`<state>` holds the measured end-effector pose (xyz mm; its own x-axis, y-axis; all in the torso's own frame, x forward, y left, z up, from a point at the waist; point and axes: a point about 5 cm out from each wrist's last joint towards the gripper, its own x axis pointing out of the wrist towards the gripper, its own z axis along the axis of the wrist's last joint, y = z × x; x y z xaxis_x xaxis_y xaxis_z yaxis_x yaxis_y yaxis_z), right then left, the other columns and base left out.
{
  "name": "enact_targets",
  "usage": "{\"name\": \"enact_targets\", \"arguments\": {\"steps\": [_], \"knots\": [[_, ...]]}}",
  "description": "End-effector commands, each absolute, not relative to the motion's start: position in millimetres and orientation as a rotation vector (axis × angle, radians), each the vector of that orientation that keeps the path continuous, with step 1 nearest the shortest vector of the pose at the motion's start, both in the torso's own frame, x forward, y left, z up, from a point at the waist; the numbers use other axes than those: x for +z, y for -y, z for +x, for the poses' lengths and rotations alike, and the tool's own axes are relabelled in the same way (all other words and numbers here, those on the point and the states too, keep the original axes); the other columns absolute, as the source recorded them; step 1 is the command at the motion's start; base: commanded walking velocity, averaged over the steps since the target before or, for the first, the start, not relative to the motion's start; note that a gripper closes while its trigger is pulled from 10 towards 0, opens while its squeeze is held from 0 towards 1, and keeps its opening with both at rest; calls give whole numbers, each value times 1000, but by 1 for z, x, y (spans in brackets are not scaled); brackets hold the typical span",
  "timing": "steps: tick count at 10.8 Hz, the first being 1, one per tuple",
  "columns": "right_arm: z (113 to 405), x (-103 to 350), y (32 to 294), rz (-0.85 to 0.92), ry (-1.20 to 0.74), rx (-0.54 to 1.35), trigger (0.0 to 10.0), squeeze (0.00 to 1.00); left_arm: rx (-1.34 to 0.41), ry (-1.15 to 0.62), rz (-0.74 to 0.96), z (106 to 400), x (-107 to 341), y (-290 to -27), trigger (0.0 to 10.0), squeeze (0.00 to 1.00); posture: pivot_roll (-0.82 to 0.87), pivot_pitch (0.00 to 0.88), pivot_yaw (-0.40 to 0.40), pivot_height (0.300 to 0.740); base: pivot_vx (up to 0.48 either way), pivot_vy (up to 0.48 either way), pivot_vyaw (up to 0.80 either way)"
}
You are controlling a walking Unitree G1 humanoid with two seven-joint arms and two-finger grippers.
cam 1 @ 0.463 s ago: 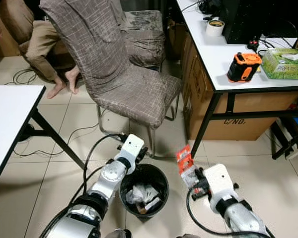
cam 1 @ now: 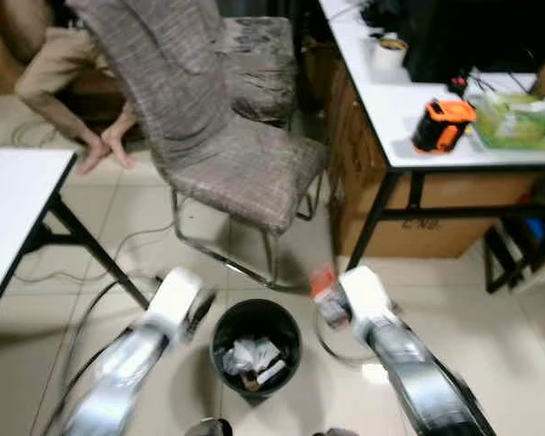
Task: Picking trash to rubbish bin
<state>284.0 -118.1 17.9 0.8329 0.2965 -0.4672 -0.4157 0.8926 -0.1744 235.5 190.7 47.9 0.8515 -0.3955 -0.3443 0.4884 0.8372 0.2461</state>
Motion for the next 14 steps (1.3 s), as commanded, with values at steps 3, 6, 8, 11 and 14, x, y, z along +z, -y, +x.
{"name": "enact_targets", "arguments": {"steps": [3,6,8,11,14], "knots": [[286,-1,89,-335,-537,547,10000,0,-751,-253,225,197,94,-172,10000,0,143,97,-57,740,0,0,0],[300,7,77,-376,-512,591,10000,0,-798,-286,209,179,123,-165,10000,0,183,126,-66,740,0,0,0],[306,14,72,-357,-485,617,10000,0,-796,-308,212,177,132,-165,10000,0,198,138,-55,740,0,0,0],[319,29,66,-315,-443,615,10000,651,-799,-333,250,181,136,-167,10000,0,201,147,-31,740,0,0,0],[321,32,63,-287,-444,631,10000,1000,-796,-346,254,184,137,-166,10000,0,204,158,-34,740,0,0,0]]}}
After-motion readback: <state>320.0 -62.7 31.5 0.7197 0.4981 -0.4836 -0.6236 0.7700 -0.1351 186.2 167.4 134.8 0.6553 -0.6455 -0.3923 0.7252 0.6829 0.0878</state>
